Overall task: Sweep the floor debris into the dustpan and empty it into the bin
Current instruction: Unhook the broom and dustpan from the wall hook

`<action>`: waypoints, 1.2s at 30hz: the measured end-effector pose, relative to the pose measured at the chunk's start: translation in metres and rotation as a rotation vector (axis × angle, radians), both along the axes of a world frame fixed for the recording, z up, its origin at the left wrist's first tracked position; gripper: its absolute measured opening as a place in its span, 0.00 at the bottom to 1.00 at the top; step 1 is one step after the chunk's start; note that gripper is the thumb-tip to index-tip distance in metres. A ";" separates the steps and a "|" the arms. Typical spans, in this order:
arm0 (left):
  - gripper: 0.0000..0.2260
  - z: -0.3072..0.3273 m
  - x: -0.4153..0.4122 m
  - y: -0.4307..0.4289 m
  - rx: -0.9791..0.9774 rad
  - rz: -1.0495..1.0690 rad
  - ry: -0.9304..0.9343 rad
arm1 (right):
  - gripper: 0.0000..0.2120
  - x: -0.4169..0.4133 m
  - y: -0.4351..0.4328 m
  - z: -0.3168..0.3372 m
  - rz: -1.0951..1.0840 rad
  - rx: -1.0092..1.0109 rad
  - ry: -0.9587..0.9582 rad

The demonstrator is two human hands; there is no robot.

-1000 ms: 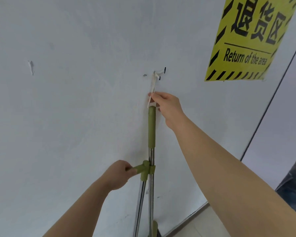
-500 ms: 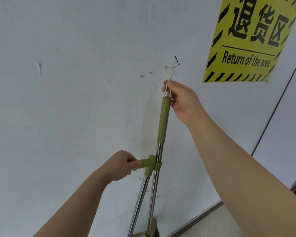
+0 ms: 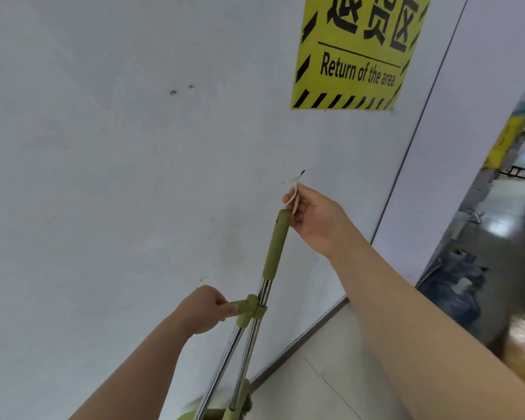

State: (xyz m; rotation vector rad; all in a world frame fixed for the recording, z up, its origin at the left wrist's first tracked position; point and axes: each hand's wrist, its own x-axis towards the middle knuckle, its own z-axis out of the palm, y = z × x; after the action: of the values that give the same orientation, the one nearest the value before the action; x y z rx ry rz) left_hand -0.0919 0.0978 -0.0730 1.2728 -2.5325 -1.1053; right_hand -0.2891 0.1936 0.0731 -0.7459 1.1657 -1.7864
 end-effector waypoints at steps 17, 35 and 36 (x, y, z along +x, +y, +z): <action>0.18 -0.047 -0.052 0.019 0.081 -0.445 -0.036 | 0.09 -0.004 0.085 -0.047 -0.457 0.516 -0.123; 0.20 -0.084 -0.037 0.094 -0.185 -0.949 -0.149 | 0.13 0.108 0.202 -0.080 -0.614 0.882 -0.411; 0.19 -0.088 -0.034 0.100 -0.202 -0.982 -0.154 | 0.13 0.118 0.210 -0.083 -0.619 0.888 -0.441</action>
State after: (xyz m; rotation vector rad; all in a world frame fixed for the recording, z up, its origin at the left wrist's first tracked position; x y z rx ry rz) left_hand -0.1262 0.1975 -0.1610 -0.0128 -3.3456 -0.7974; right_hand -0.1715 0.4034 -0.0097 0.5523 1.7640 -1.5079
